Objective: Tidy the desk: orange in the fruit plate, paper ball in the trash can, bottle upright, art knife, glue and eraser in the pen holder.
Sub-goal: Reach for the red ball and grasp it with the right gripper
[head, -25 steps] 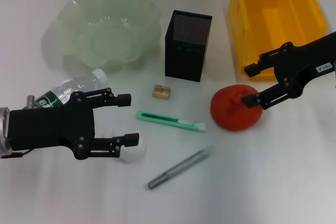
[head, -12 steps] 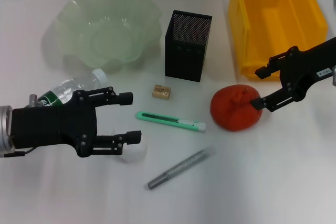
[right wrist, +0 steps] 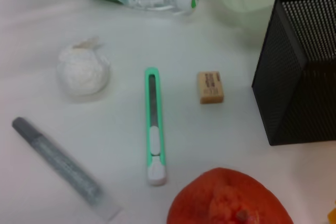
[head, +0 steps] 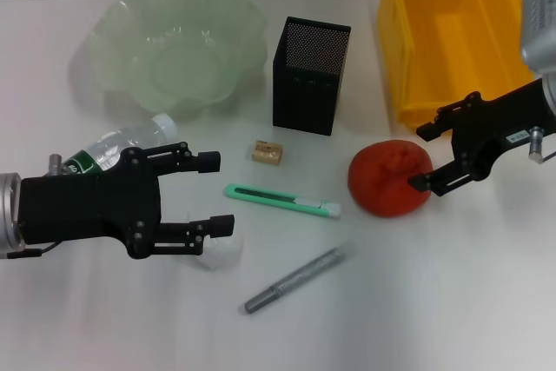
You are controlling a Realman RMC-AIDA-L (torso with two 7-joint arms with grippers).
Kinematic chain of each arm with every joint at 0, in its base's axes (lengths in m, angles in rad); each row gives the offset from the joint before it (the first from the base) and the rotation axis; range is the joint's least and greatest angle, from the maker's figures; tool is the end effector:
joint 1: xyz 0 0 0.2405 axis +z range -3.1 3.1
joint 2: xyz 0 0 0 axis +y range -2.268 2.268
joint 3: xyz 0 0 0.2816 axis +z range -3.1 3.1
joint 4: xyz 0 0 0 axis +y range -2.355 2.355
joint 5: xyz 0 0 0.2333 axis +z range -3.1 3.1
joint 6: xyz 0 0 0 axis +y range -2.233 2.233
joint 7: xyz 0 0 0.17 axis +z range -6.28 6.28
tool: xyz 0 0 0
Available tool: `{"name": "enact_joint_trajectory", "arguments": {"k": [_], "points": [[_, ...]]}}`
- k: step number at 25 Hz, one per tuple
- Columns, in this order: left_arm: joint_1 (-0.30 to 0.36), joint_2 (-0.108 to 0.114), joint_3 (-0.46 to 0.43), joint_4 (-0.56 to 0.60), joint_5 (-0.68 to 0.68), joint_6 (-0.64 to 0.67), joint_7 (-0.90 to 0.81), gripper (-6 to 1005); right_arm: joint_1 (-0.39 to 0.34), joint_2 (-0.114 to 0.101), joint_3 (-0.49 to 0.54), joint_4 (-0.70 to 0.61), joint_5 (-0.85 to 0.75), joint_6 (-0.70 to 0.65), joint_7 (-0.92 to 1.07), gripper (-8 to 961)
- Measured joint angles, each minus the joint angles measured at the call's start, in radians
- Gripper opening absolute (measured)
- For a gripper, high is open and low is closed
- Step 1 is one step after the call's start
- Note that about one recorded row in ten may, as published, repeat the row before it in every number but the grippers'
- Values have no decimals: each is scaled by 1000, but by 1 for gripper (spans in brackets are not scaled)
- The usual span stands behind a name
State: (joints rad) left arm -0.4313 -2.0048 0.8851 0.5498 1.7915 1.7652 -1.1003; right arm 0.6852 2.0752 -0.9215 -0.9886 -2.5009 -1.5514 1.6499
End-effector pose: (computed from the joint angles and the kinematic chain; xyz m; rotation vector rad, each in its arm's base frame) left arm -0.2915 0.3103 -0.0298 -2.8706 -0.3051 -0.9094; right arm 0.2530 0.4123 -0.0194 -2.9215 0.3436 -0.2255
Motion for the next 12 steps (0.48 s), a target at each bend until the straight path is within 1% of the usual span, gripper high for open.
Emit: {"name": "enact_joint_trajectory", "arguments": {"k": [7,12], "points": [[-2,0,0,0,0,-1,0,813,7,2,-4,98,2,99,-38,809],[-2,0,0,1,0,-1,0,813,9,2,-5,144,13,136,-59,808]]}}
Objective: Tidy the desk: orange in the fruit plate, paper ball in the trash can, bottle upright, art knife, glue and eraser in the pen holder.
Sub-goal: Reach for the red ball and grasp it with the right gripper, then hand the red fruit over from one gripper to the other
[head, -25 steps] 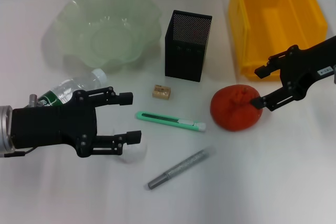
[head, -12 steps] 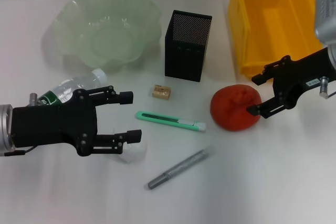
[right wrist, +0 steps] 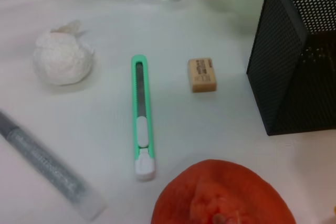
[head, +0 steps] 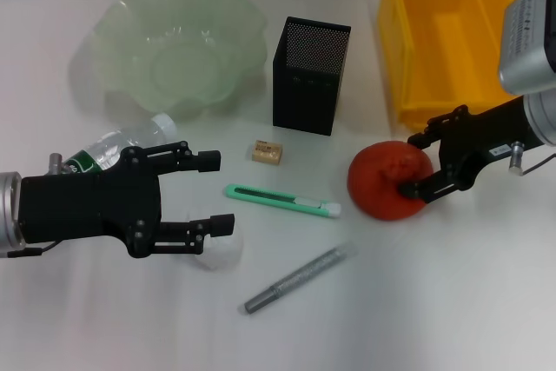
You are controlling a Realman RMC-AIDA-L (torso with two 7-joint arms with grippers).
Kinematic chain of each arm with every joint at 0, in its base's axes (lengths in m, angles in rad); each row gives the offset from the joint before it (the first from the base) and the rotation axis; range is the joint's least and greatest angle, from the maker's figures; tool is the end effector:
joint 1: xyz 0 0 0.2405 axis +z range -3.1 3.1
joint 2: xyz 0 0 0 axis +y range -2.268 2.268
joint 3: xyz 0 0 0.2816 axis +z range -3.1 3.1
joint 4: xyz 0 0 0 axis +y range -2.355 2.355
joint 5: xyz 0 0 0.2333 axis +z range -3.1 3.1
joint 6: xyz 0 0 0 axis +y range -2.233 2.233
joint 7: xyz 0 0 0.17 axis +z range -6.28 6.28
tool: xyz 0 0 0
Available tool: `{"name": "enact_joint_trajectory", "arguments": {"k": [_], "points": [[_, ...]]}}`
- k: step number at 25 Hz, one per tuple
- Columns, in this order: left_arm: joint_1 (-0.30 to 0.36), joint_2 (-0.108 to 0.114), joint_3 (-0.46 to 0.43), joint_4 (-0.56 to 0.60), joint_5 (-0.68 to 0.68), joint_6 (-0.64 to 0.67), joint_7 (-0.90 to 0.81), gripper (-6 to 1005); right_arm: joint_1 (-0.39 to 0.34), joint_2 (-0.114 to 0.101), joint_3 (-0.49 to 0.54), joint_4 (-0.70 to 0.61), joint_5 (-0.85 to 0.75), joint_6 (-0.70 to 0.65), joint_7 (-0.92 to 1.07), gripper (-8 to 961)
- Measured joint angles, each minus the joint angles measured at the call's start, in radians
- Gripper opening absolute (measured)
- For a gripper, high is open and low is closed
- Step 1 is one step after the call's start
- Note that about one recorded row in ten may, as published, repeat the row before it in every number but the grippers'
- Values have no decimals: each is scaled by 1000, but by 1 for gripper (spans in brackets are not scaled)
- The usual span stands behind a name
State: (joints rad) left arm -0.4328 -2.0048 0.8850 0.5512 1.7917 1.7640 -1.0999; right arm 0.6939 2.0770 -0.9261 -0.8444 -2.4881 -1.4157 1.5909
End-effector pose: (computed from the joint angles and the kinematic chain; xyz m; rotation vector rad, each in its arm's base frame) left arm -0.2910 0.3111 -0.0297 -2.8705 -0.3010 -0.9074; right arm 0.2723 0.4160 -0.0439 -2.8999 0.3636 -0.2155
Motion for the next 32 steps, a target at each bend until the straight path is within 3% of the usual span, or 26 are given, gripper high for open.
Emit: {"name": "enact_joint_trajectory", "arguments": {"k": [4,15,24,31,32], "points": [[0,0,0,2,0,0,0,813,2,1,0,23,7,17,0,800],[0,2,0,4,-2,0,1,813,-43,1,12,16,84,-27,-36,400],[0,-5,-21,-2,-8,0,-1,812,-146,-24,34,-15,289,-104,-146,273],[0,-23,-61,-3,-8,0,2,812,-224,-19,166,2,460,-221,-317,211],[0,-35,-85,-2,-8,-1,8,812,-233,-18,174,12,486,-233,-337,203]]}}
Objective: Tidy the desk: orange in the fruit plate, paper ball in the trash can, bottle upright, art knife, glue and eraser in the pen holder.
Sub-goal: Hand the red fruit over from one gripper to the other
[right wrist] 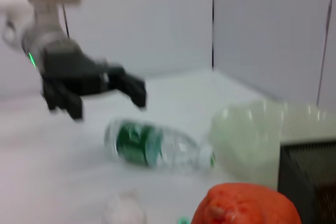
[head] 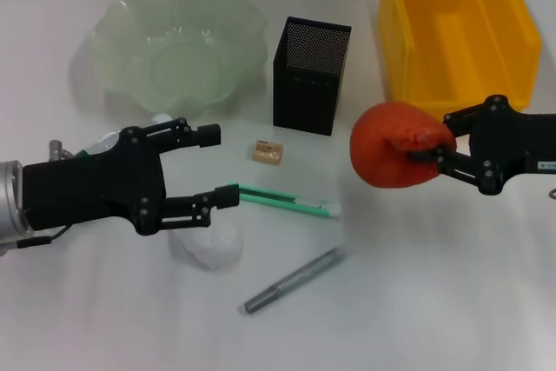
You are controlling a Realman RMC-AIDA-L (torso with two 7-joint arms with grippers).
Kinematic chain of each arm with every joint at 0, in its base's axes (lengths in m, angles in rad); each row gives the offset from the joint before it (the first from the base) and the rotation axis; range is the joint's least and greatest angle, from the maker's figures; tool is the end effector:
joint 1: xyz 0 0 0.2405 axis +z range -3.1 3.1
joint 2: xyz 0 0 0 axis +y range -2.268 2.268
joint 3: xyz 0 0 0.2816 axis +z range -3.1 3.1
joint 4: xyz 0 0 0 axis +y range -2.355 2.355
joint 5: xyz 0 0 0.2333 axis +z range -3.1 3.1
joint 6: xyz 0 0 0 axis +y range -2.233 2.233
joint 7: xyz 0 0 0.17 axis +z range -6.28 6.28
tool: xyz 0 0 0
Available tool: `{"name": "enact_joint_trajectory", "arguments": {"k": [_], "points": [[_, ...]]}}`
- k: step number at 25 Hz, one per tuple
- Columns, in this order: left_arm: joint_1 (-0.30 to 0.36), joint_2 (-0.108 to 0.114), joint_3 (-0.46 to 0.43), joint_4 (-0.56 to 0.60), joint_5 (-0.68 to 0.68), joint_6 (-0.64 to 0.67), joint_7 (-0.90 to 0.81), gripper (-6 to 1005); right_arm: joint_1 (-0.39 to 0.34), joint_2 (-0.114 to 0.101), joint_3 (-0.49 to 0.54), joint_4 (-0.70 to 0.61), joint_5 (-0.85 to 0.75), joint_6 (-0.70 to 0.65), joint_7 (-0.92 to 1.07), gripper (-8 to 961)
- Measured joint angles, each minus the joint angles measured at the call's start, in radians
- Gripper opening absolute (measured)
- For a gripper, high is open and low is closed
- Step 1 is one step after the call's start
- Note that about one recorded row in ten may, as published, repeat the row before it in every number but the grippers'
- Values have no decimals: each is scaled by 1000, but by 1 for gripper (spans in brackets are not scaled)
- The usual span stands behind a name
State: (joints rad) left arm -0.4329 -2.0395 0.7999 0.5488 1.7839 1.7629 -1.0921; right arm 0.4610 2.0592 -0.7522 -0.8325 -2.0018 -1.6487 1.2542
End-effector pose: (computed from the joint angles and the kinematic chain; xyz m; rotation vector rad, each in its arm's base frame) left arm -0.2850 0.3159 -0.0304 -2.7722 -0.3197 -0.9919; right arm 0.2874 0.3561 -0.0044 -2.7929 0.2758 0.5680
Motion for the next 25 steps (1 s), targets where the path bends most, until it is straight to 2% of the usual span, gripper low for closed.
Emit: {"name": "enact_joint_trajectory", "arguments": {"k": [8,11,15,25], "points": [[-18,-26,-15,0,0,-33,2,812,-5,2,9,155,130,-36,-113,118],[-27,-29,-15,-4,0,-48,2,812,17,13,9,232,149,-29,-167,94],[-53,-30,-7,-34,-1,-71,4,812,57,17,8,366,200,-20,-243,74],[-66,-32,-4,-51,1,-118,16,813,169,23,-6,558,207,64,-340,42]]}}
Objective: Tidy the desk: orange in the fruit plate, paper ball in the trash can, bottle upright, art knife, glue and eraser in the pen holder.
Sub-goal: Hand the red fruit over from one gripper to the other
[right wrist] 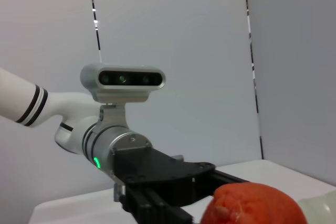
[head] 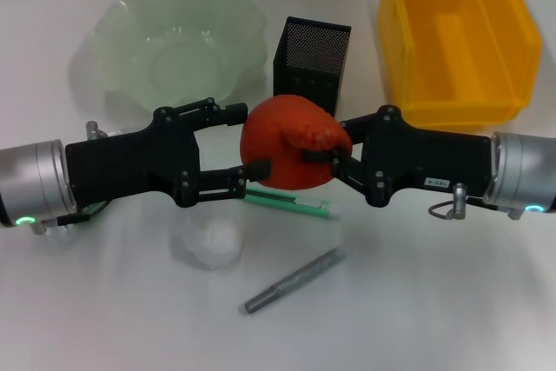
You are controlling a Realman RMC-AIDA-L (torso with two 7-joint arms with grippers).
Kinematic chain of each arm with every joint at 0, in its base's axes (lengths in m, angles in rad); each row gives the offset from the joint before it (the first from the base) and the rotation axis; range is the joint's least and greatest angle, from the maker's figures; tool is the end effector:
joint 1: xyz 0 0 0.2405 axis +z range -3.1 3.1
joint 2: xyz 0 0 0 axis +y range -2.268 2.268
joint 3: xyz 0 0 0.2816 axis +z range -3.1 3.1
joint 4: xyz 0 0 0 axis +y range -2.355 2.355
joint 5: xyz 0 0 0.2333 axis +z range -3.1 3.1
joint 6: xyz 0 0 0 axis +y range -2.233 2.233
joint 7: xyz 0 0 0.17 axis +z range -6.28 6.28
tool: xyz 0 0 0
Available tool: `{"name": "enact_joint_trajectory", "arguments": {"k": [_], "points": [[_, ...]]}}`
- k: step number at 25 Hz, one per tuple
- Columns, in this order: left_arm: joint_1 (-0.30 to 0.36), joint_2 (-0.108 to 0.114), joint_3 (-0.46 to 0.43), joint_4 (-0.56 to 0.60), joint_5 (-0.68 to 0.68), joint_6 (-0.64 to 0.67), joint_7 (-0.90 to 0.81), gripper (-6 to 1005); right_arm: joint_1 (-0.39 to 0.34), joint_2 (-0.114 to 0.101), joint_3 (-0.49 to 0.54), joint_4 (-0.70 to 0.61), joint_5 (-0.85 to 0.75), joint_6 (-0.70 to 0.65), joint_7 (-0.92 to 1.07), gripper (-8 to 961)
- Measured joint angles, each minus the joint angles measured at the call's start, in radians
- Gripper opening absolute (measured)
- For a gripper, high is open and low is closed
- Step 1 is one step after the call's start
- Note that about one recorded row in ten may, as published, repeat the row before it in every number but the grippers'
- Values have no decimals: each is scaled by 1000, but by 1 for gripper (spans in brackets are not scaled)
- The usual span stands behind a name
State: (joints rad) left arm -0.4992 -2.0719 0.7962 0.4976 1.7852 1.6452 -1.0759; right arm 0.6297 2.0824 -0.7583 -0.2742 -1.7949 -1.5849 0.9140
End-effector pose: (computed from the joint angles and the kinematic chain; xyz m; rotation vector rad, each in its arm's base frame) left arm -0.2705 0.3394 -0.0549 -2.7408 -0.3373 -0.9571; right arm 0.2433 0.3484 -0.0940 -2.7583 0.2619 1.0210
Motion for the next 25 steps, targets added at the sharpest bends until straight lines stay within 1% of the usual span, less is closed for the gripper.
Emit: {"name": "enact_joint_trajectory", "arguments": {"k": [13,18,24,25], "points": [[-7,-1,0,-10,1,-29,0,812,3,2,-1,6,0,-9,0,38],[-17,2,3,-28,3,-41,-3,783,0,2,-1,7,1,-8,0,38],[-25,3,24,-29,5,-50,-11,568,2,2,-1,7,1,-9,3,39],[-26,3,24,-29,5,-50,-12,505,3,2,-1,7,0,-9,4,39]]}}
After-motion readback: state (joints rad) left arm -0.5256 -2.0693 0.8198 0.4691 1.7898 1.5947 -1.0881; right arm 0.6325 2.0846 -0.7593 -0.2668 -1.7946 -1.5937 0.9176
